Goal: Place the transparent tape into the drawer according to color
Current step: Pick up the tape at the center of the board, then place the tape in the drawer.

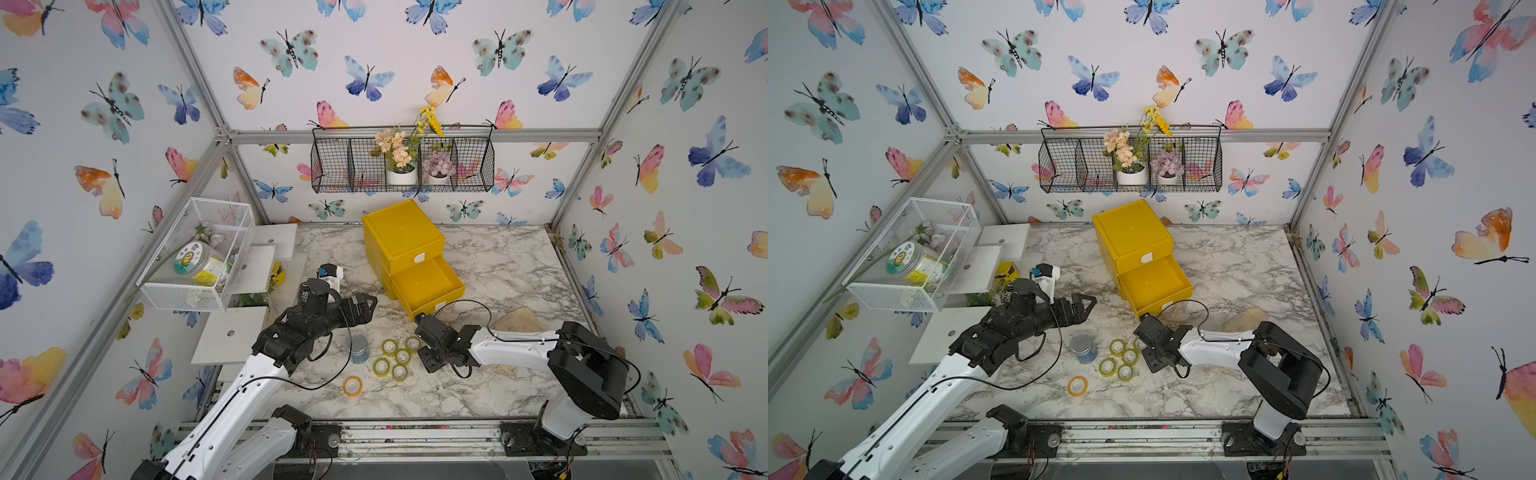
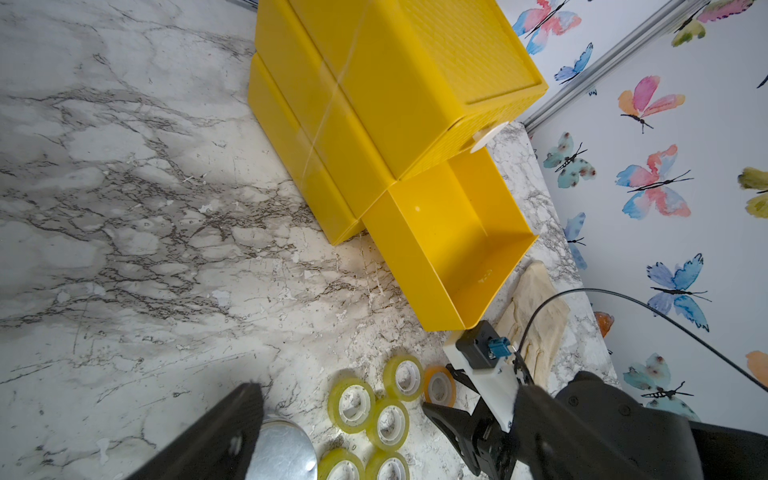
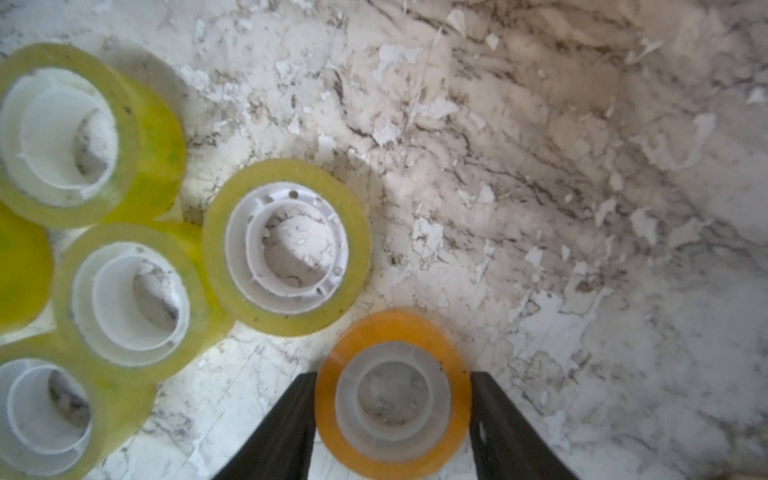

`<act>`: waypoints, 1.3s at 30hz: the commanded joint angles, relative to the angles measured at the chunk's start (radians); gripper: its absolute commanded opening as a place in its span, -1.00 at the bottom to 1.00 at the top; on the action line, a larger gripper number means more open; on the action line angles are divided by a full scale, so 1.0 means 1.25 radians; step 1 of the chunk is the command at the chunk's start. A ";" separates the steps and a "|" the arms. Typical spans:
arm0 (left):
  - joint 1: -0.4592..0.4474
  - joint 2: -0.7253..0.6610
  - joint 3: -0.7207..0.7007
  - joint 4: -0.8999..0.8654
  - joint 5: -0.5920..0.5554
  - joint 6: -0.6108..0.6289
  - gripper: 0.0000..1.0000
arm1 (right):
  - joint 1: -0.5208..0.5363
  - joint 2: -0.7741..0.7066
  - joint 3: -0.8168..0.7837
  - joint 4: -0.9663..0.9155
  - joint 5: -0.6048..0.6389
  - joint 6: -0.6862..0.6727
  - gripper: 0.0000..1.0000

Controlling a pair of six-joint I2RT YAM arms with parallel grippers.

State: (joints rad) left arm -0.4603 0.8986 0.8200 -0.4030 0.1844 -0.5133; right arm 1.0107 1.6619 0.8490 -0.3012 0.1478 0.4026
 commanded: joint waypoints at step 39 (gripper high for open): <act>-0.001 -0.099 -0.032 -0.061 -0.074 -0.019 0.99 | -0.249 0.004 0.376 -0.039 -0.016 -0.099 0.05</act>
State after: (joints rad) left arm -0.4603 0.7975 0.8009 -0.4397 0.1200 -0.5262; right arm 0.6949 1.6329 1.2709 -0.3302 0.0830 0.2989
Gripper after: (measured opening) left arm 0.996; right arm 0.550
